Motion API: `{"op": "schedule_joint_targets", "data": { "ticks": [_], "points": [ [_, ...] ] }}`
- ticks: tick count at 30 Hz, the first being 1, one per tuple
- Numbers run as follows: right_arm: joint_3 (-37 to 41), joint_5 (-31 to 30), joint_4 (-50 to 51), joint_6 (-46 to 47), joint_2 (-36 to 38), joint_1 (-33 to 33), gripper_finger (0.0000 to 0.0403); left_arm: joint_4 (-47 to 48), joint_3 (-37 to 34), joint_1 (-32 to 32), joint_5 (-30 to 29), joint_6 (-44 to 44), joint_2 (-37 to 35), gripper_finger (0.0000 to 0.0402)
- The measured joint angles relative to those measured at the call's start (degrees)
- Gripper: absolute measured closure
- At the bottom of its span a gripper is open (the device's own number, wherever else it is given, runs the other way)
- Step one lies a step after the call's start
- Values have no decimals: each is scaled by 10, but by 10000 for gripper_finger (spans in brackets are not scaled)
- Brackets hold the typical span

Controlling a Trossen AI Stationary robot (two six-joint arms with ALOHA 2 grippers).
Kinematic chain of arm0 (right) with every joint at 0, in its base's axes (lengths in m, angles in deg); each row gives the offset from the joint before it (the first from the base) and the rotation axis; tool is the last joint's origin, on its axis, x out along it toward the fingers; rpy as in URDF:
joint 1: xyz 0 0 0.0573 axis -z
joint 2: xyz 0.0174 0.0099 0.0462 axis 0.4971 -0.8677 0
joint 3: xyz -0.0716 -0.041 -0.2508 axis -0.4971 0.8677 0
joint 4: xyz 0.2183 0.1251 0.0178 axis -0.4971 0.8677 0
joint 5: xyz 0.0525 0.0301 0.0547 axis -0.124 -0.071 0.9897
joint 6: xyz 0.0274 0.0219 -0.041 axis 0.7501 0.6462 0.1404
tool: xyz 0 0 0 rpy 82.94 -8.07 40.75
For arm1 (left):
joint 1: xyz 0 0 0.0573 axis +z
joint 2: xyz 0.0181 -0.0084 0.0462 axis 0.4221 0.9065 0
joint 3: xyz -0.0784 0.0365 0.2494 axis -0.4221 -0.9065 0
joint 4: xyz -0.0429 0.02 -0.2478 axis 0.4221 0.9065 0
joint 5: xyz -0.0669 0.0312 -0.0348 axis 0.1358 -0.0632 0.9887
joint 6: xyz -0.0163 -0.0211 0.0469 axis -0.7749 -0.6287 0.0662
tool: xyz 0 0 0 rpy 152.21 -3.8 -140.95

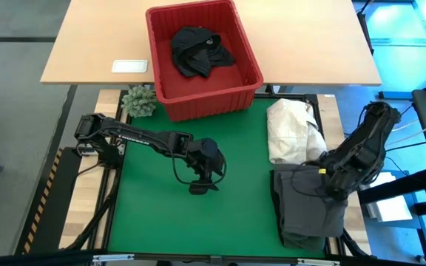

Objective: Fold laundry
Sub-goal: Stack the gray folded pants on top of the green folded polo shirt

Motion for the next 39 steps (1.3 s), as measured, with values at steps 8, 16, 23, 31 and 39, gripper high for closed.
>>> {"op": "schedule_joint_targets", "data": {
  "ticks": [8,16,23,31,39],
  "points": [
    [28,51,24,-78,0,0,239,0,0,0,0,0,0,111],
    [28,49,27,-113,11,0,114,-1,0,0,0,-1,0,111],
    [23,70,27,-101,52,0,78,-1,0,-2,-12,-1,0,111],
    [-58,-51,24,-71,104,0,77,0,0,-2,-12,-1,0,111],
    [-99,-304,26,-137,135,0,77,0,0,-2,-12,-1,0,111]
  ]
}}
